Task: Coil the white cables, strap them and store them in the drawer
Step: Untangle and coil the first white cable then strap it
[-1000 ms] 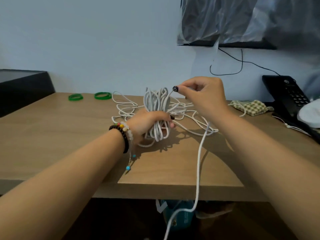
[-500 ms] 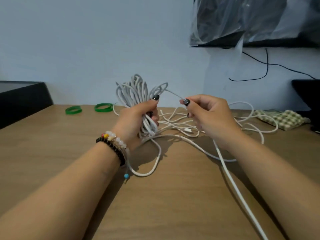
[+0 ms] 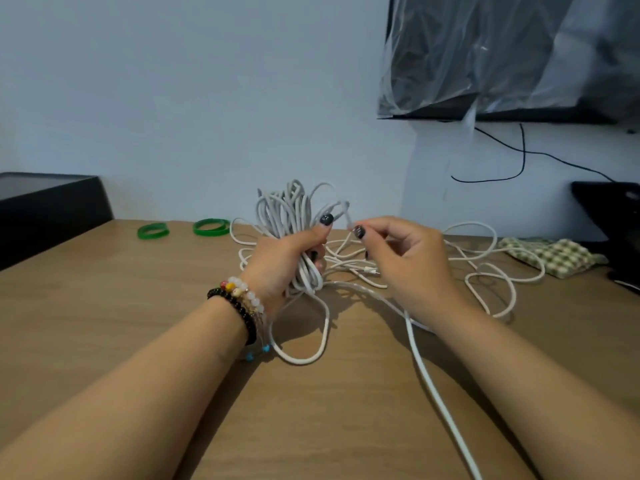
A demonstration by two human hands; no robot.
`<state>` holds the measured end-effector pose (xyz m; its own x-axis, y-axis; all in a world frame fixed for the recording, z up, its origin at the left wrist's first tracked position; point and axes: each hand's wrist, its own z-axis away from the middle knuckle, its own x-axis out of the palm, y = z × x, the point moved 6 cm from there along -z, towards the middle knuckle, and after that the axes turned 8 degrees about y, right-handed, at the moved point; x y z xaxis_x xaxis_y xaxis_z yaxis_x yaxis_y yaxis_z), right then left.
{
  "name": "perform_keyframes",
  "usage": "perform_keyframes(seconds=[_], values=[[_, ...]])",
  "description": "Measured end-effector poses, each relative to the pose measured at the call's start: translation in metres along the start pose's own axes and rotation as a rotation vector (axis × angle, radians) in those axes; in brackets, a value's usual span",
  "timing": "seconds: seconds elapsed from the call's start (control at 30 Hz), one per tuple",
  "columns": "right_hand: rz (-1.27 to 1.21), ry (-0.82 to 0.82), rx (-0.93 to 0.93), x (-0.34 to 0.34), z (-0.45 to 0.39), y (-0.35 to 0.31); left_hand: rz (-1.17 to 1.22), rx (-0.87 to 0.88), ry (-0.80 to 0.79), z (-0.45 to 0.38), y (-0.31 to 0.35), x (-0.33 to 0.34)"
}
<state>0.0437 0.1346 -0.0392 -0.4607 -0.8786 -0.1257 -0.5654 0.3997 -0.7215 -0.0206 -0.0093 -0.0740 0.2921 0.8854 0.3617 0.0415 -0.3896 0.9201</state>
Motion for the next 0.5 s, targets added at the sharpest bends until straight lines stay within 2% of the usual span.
perform_keyframes(seconds=[0.1, 0.33, 0.5], values=[[0.041, -0.06, -0.014, 0.0118, 0.0067, -0.0005, 0.019, -0.039, -0.05, 0.0043, -0.0052, 0.0064], [0.025, 0.07, 0.058, 0.0027, 0.0017, 0.0067, 0.007, 0.001, -0.009, 0.0025, -0.0039, 0.0032], [0.08, -0.028, 0.122, 0.011, 0.0065, 0.0085, -0.035, 0.022, -0.019, 0.0057, -0.0037, 0.0063]])
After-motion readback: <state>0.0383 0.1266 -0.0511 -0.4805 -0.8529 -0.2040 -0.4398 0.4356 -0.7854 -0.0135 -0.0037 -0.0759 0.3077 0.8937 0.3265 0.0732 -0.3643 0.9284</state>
